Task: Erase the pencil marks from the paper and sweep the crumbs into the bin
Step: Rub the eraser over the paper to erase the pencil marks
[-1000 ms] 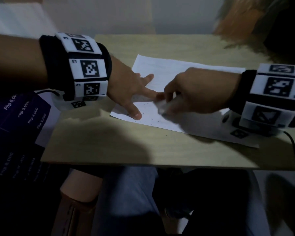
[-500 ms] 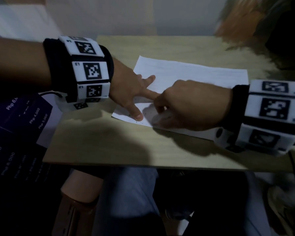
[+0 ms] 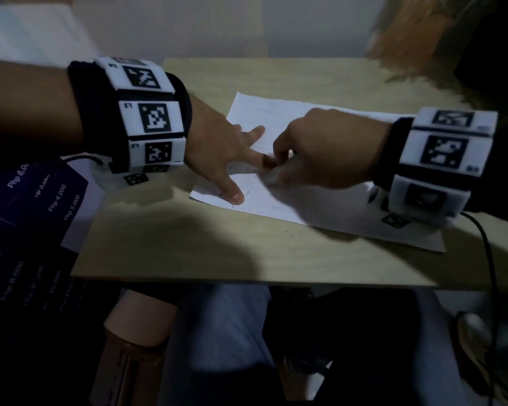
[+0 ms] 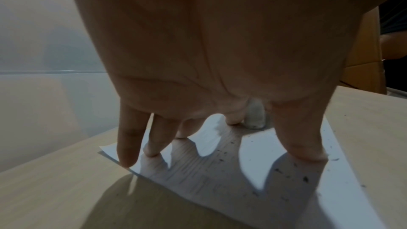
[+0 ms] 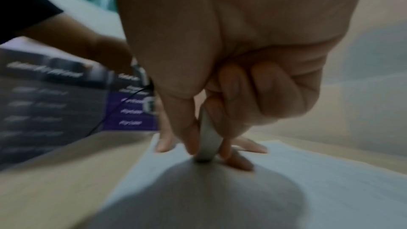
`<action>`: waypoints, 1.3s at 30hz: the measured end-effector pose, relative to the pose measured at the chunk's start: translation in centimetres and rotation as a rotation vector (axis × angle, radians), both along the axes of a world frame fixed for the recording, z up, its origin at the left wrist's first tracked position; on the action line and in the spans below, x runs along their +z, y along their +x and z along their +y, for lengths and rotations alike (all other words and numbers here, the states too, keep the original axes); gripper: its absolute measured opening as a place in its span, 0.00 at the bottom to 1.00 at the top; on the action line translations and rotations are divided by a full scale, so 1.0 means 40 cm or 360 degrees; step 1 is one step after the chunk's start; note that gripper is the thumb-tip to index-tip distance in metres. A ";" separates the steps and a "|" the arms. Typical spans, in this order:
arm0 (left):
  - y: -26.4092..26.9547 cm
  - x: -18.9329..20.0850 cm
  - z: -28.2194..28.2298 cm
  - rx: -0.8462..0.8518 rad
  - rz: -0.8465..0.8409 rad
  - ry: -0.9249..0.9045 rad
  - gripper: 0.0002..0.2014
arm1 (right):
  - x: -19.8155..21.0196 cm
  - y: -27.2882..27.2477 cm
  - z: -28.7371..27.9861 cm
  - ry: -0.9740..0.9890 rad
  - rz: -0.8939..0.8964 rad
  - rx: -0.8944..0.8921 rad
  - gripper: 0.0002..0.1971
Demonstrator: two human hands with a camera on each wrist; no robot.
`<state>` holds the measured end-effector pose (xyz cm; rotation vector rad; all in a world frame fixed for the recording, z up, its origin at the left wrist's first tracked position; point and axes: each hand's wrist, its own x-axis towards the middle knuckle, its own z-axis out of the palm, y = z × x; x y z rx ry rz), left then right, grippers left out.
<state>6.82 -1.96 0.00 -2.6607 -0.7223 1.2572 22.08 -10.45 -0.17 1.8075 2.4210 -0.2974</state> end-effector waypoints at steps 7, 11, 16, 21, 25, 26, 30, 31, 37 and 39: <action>-0.003 -0.009 0.008 -0.0012 -0.0007 0.0010 0.42 | 0.008 0.006 -0.017 -0.0130 0.0050 -0.0012 0.19; -0.008 -0.012 0.013 -0.0035 -0.0013 -0.0007 0.42 | -0.010 0.000 -0.052 0.0036 -0.0082 0.0073 0.17; -0.004 -0.010 0.010 -0.0036 -0.0026 -0.0002 0.42 | 0.015 0.011 -0.036 -0.0147 0.0011 -0.0011 0.19; -0.006 -0.011 0.009 -0.0029 -0.0028 0.0003 0.42 | 0.003 -0.002 -0.081 -0.0017 -0.0145 0.0096 0.19; -0.006 -0.013 0.012 -0.0015 -0.0040 -0.0017 0.42 | 0.014 0.002 -0.057 -0.0183 -0.0051 0.0058 0.22; -0.006 -0.013 0.013 -0.0005 -0.0035 -0.0020 0.42 | 0.017 0.015 -0.039 -0.0141 -0.0046 0.0017 0.24; -0.007 -0.011 0.012 0.0003 -0.0037 -0.0013 0.43 | 0.003 0.014 -0.068 0.0056 -0.0255 0.0073 0.16; -0.007 -0.012 0.011 0.0000 -0.0046 -0.0024 0.43 | -0.001 0.005 -0.086 0.0011 -0.0216 0.0124 0.15; -0.004 -0.010 0.009 0.0021 -0.0031 -0.0019 0.43 | 0.011 0.036 -0.031 0.0009 -0.0102 -0.0038 0.20; -0.005 -0.009 0.010 0.0032 -0.0031 -0.0021 0.44 | 0.006 0.028 -0.055 0.0141 -0.0250 0.0044 0.15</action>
